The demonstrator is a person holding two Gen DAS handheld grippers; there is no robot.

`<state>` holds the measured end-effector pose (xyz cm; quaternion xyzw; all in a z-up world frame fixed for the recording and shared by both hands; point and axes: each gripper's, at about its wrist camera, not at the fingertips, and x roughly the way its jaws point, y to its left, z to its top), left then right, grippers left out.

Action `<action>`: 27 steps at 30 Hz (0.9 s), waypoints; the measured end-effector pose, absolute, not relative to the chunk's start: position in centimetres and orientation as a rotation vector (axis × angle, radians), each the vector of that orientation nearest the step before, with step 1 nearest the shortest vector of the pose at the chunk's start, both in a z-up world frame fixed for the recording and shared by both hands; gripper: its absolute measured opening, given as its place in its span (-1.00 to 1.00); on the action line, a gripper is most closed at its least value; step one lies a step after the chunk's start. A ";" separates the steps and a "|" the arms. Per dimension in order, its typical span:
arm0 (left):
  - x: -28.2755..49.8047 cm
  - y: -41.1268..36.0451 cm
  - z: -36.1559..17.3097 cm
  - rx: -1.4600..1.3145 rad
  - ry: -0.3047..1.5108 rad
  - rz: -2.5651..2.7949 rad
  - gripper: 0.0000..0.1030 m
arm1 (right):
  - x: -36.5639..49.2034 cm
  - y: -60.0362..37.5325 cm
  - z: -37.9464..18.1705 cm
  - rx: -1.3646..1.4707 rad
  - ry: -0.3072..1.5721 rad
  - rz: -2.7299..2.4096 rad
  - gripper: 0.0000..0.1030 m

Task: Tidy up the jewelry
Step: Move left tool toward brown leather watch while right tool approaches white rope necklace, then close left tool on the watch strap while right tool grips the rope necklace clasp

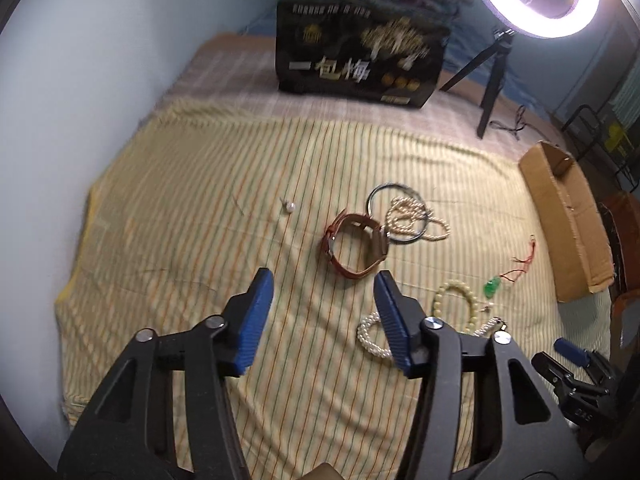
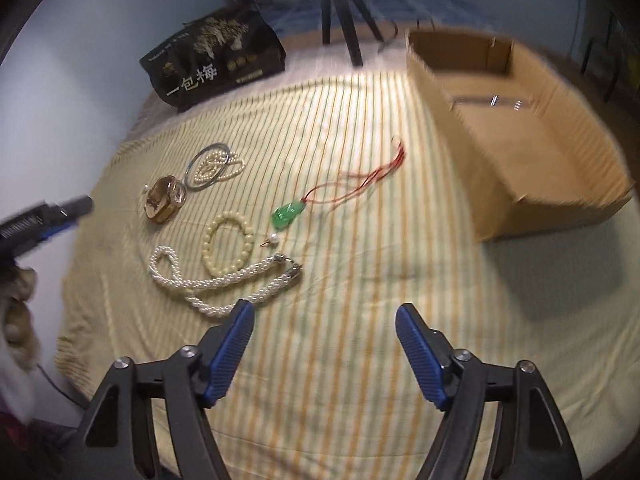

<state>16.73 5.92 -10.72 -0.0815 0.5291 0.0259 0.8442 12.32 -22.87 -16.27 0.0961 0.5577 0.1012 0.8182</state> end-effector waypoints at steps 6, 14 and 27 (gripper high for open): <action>18.8 6.8 -13.6 -0.264 1.205 0.054 -0.20 | 14.3 -22.9 -18.4 0.323 1.270 0.223 -0.12; 20.6 7.1 -15.2 -0.310 1.219 0.068 -0.26 | 15.6 -21.6 -19.9 0.427 1.319 0.251 -0.30; 21.9 6.8 -17.0 -0.318 1.254 0.066 -0.34 | 17.1 -20.0 -20.7 0.331 1.318 0.155 -0.57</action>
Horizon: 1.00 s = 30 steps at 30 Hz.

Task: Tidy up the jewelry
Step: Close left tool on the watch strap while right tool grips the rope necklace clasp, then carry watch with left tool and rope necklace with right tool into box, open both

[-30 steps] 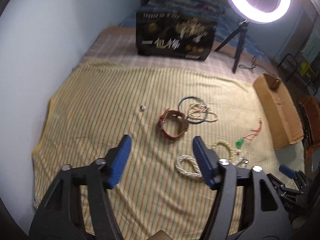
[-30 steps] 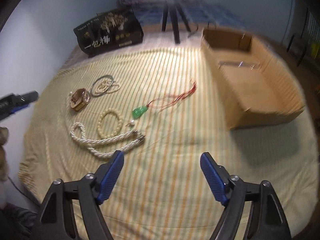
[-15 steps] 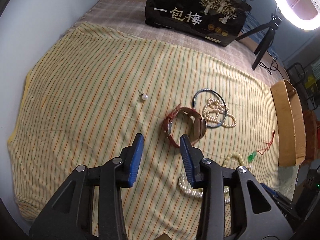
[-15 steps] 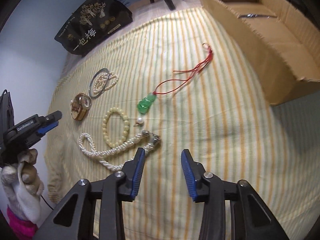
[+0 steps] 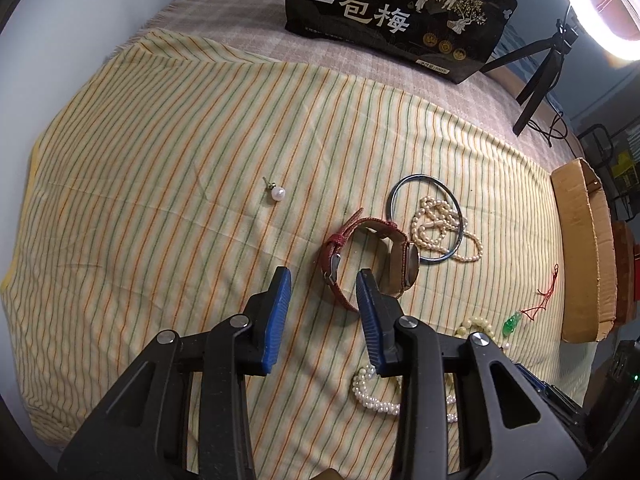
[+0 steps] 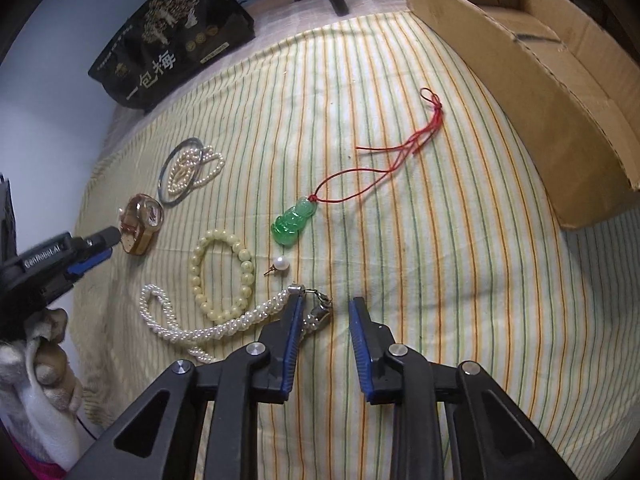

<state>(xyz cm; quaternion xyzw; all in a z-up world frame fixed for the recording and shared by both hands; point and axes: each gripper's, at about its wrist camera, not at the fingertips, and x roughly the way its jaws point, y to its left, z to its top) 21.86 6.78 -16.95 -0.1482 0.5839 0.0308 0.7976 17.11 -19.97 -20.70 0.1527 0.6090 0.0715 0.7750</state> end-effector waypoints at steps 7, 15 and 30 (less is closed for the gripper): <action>22.5 6.5 -18.0 -0.304 1.275 0.071 -0.42 | 16.8 -19.4 -20.9 0.246 1.306 0.138 -0.84; 23.3 6.3 -19.3 -0.297 1.301 0.079 -0.47 | 16.9 -18.6 -20.9 0.192 1.295 0.154 -0.76; 21.8 7.5 -16.8 -0.255 1.211 0.079 -0.90 | 15.0 -19.5 -16.4 0.173 1.171 0.242 -0.90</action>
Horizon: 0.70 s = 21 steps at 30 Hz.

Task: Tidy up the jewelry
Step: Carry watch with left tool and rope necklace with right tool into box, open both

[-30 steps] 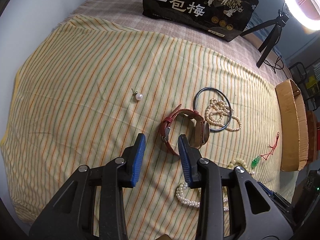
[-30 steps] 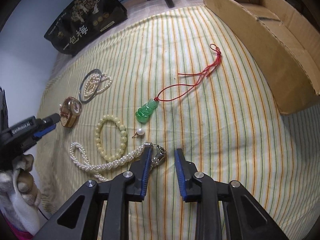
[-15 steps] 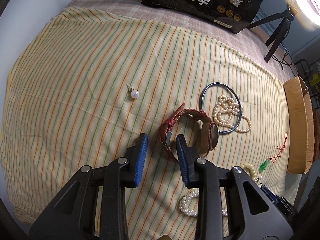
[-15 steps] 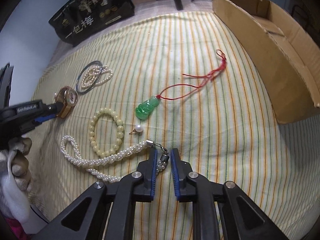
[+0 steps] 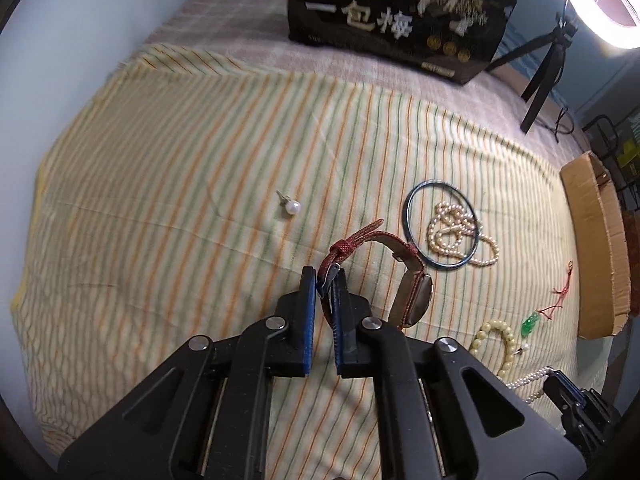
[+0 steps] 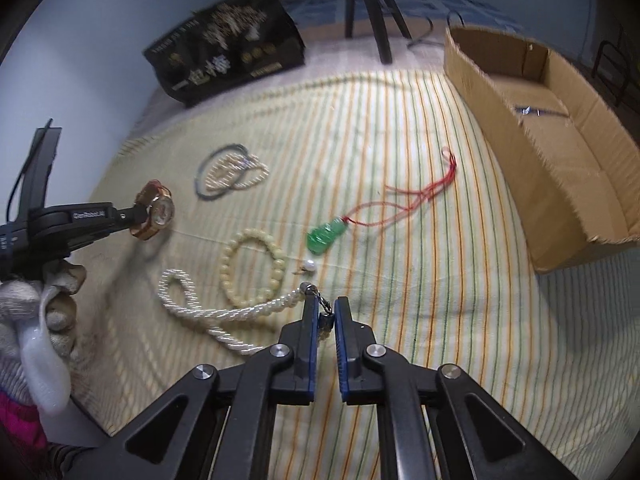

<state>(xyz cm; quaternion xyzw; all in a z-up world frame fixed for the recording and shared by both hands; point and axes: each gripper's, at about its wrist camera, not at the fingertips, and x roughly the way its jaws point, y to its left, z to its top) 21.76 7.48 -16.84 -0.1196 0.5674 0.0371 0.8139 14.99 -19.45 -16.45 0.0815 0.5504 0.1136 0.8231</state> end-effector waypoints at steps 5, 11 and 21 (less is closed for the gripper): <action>20.5 8.0 -14.8 -0.270 1.158 0.070 -0.90 | 14.0 -19.6 -13.8 0.189 1.118 0.275 -0.90; 19.1 7.2 -12.2 -0.272 1.098 0.037 -0.90 | 13.2 -19.7 -9.9 0.189 1.030 0.317 -0.90; 16.9 3.5 -9.3 -0.247 1.038 -0.037 -0.90 | 12.4 -21.7 -4.4 0.176 0.893 0.320 -0.90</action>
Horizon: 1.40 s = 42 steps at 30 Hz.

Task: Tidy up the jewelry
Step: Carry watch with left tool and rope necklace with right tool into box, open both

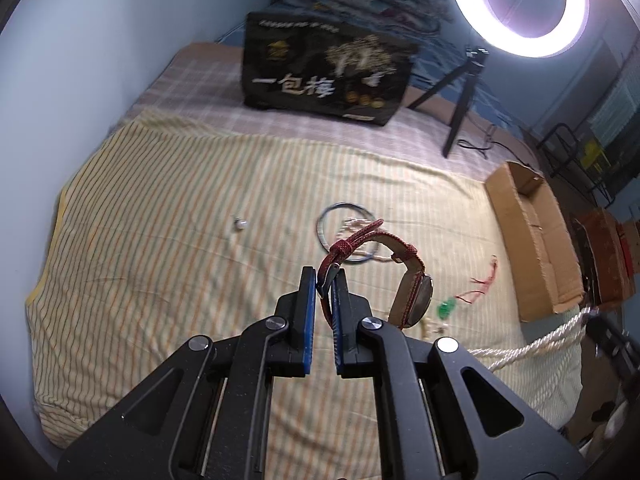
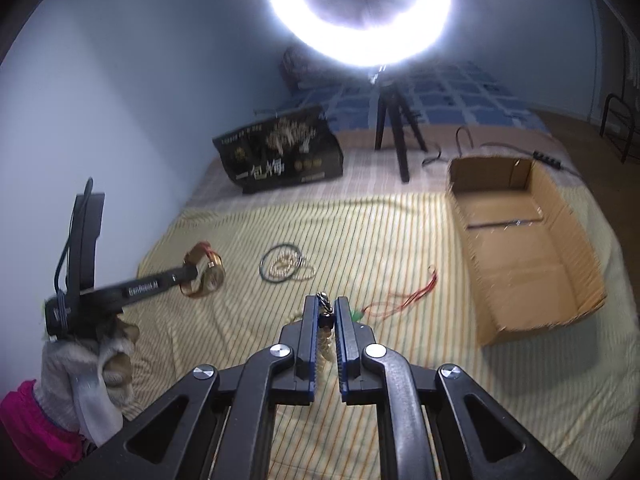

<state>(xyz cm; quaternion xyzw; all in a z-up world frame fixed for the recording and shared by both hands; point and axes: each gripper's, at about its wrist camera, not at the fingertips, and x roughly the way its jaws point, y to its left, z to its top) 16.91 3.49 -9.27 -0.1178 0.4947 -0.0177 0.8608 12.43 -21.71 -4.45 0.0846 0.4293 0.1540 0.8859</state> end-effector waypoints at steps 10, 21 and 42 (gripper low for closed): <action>15.3 -2.2 -6.8 -0.184 0.969 -0.140 -0.90 | 13.6 -26.0 0.0 0.234 0.777 0.276 -0.90; 15.1 -7.9 -5.5 -0.125 0.928 -0.219 -0.90 | 15.9 -29.3 2.8 0.239 0.701 0.224 -0.90; 16.7 -20.9 -7.0 -0.048 0.937 -0.379 -0.90 | 23.6 -38.3 1.3 0.215 0.679 0.018 -0.91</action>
